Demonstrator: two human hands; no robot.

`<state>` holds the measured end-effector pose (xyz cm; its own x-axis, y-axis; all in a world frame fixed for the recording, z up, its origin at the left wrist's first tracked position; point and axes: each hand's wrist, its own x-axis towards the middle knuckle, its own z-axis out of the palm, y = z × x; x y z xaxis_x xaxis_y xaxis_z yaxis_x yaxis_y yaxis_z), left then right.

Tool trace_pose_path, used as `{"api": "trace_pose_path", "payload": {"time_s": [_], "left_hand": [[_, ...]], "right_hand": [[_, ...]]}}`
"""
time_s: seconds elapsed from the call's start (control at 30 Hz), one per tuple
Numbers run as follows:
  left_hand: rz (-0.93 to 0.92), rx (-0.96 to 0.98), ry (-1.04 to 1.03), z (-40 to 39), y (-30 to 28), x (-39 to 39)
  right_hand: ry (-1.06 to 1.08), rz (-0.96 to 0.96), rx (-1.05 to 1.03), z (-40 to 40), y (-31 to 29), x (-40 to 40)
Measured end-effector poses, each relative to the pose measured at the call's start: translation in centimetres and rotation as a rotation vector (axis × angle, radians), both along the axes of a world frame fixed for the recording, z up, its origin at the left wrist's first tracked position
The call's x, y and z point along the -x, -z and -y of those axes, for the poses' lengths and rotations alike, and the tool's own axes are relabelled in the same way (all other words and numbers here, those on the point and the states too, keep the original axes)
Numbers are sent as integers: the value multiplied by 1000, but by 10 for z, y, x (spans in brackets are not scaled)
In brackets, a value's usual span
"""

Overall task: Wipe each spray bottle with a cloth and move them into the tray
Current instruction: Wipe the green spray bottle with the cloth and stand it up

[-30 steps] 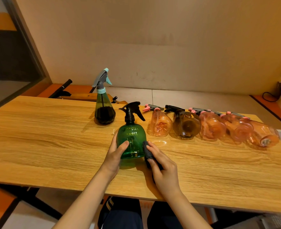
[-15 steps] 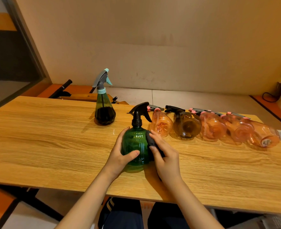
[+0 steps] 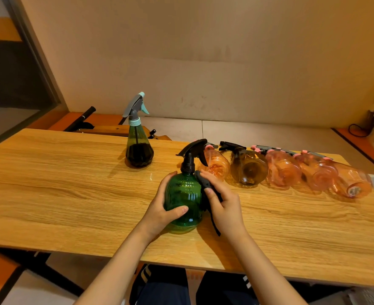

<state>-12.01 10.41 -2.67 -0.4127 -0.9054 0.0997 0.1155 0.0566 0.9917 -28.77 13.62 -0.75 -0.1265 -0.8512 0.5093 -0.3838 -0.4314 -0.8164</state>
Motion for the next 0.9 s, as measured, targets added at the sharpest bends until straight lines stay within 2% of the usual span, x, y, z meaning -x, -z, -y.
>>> {"api": "trace_pose_path", "payload": {"time_s": [0.13,0.3,0.47,0.7,0.9], "left_hand": [[53,24,-47,-1,0,4],[-43,0,-141,0,-1,5],[-72,-17,-215,1,3,8],[-161,-117,-270,4,4,7],[-283,-234,-277,6,5,2]], "right_hand": [[19,-14,3,-5,3,-2],[15,-23,26,-12,16,-7],[-12,-137,85,-20,32,-9],[-46,-265,147,-20,34,-11],[-70,-270,181,-22,34,-12]]}}
